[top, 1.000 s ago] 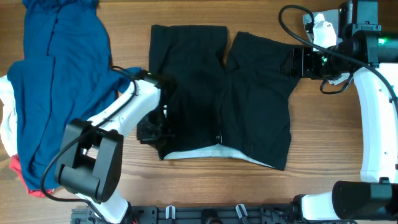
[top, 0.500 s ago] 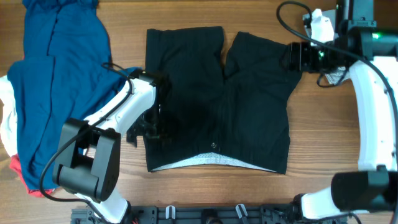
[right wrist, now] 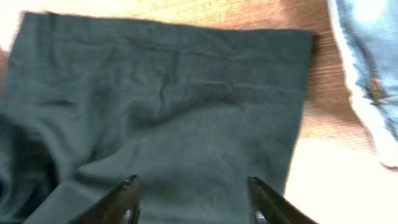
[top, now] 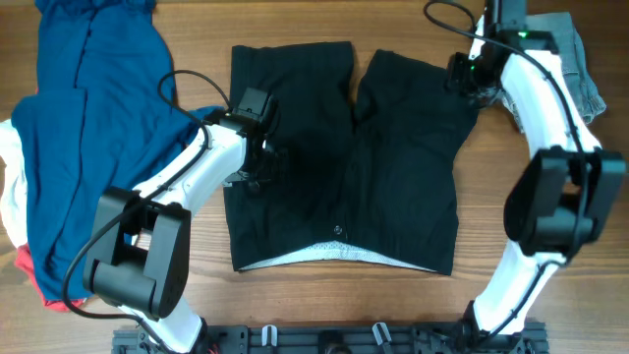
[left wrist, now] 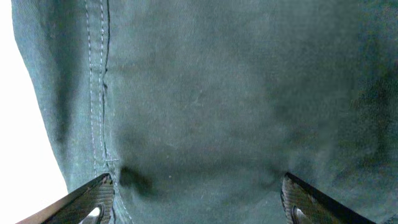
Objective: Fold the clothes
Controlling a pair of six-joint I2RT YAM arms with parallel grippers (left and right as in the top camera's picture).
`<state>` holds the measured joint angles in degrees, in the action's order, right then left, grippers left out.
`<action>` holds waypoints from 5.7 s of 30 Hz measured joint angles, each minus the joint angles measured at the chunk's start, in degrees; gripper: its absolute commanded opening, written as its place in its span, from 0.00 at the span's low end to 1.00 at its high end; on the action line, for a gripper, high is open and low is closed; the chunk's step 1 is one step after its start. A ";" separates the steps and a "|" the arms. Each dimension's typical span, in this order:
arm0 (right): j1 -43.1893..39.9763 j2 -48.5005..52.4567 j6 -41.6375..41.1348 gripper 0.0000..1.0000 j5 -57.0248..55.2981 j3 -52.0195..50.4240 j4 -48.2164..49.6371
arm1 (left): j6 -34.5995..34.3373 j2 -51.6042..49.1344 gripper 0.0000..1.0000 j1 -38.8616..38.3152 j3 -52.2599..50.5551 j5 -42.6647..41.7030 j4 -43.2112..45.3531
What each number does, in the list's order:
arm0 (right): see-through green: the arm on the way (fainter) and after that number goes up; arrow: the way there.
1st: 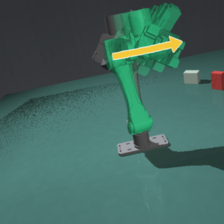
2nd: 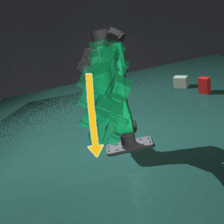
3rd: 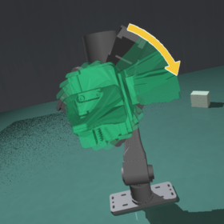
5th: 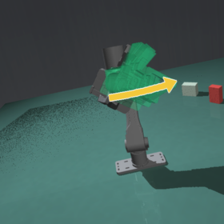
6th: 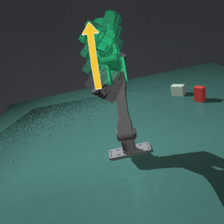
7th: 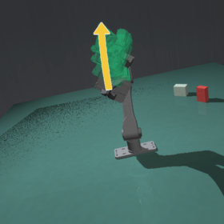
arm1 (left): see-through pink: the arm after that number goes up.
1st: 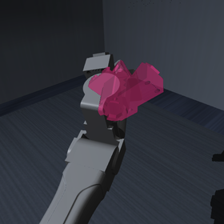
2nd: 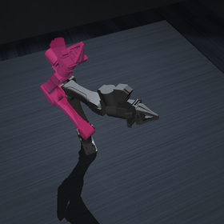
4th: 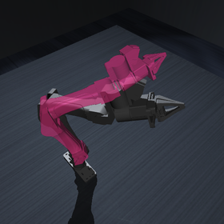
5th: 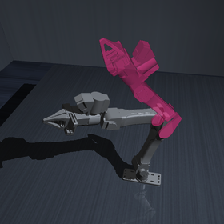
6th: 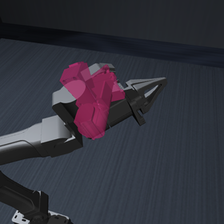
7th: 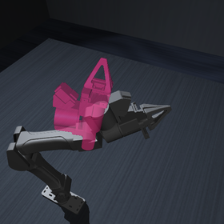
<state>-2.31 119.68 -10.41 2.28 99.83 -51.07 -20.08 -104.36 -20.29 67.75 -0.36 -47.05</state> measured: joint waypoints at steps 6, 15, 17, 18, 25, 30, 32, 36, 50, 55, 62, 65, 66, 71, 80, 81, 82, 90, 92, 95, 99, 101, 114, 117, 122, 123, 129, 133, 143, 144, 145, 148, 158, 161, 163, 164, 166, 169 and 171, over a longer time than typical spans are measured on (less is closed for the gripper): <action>0.85 7.04 -0.20 0.09 0.02 -0.02 1.77 | 0.00 0.00 0.90 0.00 0.00 0.02 0.79; 1.51 12.24 0.09 0.20 0.22 0.17 13.62 | -0.02 0.00 0.92 0.00 -0.02 -0.09 1.31; 1.51 13.33 0.09 0.20 0.24 0.28 19.56 | -0.02 0.00 0.92 0.00 -0.02 -0.11 1.29; 1.51 13.97 0.11 0.21 0.22 0.33 22.29 | 0.00 0.00 0.93 0.00 -0.02 -0.11 1.31; 1.99 18.45 0.04 0.66 1.05 1.70 38.12 | -0.17 0.00 1.00 0.00 -0.02 -0.11 2.64; 2.38 17.38 1.40 0.83 2.43 3.72 30.93 | -0.11 0.00 1.00 0.02 -0.02 2.32 4.02; 2.10 14.73 1.44 0.84 3.56 3.41 24.44 | 0.70 0.00 1.00 0.22 -0.02 3.56 7.02; 1.95 5.05 1.49 0.83 6.78 3.30 14.16 | 2.47 0.00 0.95 2.14 2.27 4.39 14.38; 6.01 -5.16 2.12 0.82 9.31 3.02 3.26 | 6.05 -12.13 0.43 9.49 5.22 -1.05 48.78; 6.51 -5.16 2.12 0.82 9.31 2.99 3.28 | 6.05 -15.61 0.41 9.49 5.18 -0.70 49.94; 6.51 -5.16 2.12 0.82 9.29 2.99 1.51 | 6.05 -20.59 0.42 9.51 5.20 2.03 57.61; 6.51 -5.16 2.12 0.82 9.29 2.99 1.31 | 6.08 -21.77 0.41 9.73 5.31 2.36 60.26; 6.51 -5.16 2.12 0.82 9.29 2.99 1.33 | 6.10 -22.14 0.42 10.03 5.31 2.49 61.26; 6.51 -5.16 2.10 0.82 9.29 2.97 0.92 | 6.08 -24.37 0.41 13.09 5.29 5.07 67.78; 6.51 -5.14 2.10 0.83 9.29 2.95 0.96 | 6.71 -25.07 0.48 21.86 6.56 3.65 66.93; 6.51 -5.14 2.10 0.83 9.29 2.95 0.90 | 6.93 -24.61 0.52 21.75 7.34 3.04 64.50; 6.51 -5.16 2.08 0.83 9.29 2.97 0.57 | 7.10 -23.89 0.56 21.51 7.65 2.62 62.18; 6.80 -5.18 -1.70 0.86 9.29 2.95 -9.31 | 7.39 -1.66 0.87 20.79 9.29 -1.33 32.61; 7.67 -5.42 -2.01 0.86 9.29 2.95 -10.38 | 7.34 4.55 0.88 20.79 9.75 -5.25 25.09; 9.97 -7.67 -2.21 0.87 9.31 2.95 -11.23 | 7.37 9.25 0.89 20.76 10.16 -12.48 15.10; 12.59 -14.40 -2.40 0.86 9.29 2.97 -17.68 | 7.39 10.54 0.87 20.28 10.12 -16.41 6.64; 13.29 -16.24 -2.43 0.86 9.29 3.06 -20.37 | 7.45 11.61 0.87 19.04 10.10 -17.62 3.67; 25.79 -19.69 -3.91 0.86 7.74 2.95 -26.53 | 11.08 18.38 0.85 16.98 10.05 -18.67 -4.94; 28.52 -20.68 -5.73 0.89 7.23 2.75 -27.54 | 11.32 27.15 0.92 19.32 10.05 -18.60 -6.67; 30.49 -20.92 -11.13 0.93 1.18 -2.62 -24.96 | 11.47 33.64 0.95 20.22 10.05 -16.13 -8.41; 30.51 -20.92 -11.47 0.92 0.81 -4.28 -23.32 | 11.47 33.73 0.95 20.22 10.05 -15.61 -8.66; 30.69 -20.98 -9.49 0.92 6.40 -17.97 -5.99 | 11.47 31.95 0.96 20.22 10.05 -13.60 -8.61; 31.65 -21.00 -8.57 0.91 9.33 -23.56 2.43 | 11.47 29.05 0.97 20.22 10.05 -12.72 -8.68; 34.71 -18.38 -7.30 0.90 9.22 -23.74 6.58 | 11.47 21.66 0.99 20.22 10.05 -12.31 -7.65; 34.77 -16.76 -7.32 0.89 9.14 -23.74 6.60 | 11.47 21.22 0.99 20.22 10.05 -12.28 -7.39; 34.80 -15.45 -7.52 0.89 9.07 -23.76 6.56 | 11.47 20.83 0.99 20.22 10.05 -12.28 -7.34; 34.80 -12.52 -8.72 0.89 9.03 -23.76 4.81 | 11.47 20.31 1.00 20.22 10.05 -12.11 -6.47; 34.80 -5.68 -11.26 0.90 8.83 -23.76 4.63 | 11.47 20.24 1.00 20.22 10.05 -11.87 -2.78; 34.80 -5.66 -11.43 0.91 8.81 -23.78 4.46 | 11.47 20.24 1.00 20.22 10.05 -11.87 -1.95; 34.80 -5.66 -11.65 0.91 8.59 -24.52 4.70 | 11.50 20.24 1.00 20.22 10.05 -11.85 -1.55; 34.80 -5.99 -11.98 0.91 8.41 -25.31 5.31 | 11.47 20.24 1.00 20.22 10.05 -11.87 -1.33; 34.69 -7.61 -12.96 0.91 7.98 -27.98 6.86 | 11.47 20.24 1.00 20.22 10.05 -11.82 -1.16; 33.57 -9.27 -14.51 0.91 8.22 -30.95 8.11 | 11.47 20.24 1.00 20.22 10.05 -11.85 -0.81; 31.82 -10.23 -15.58 0.90 9.05 -32.50 7.91 | 11.47 20.24 1.00 20.22 10.05 -11.85 -0.59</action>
<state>29.52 109.45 -26.00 11.33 67.33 -43.16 -8.60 -84.12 -0.08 77.80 -12.21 -47.64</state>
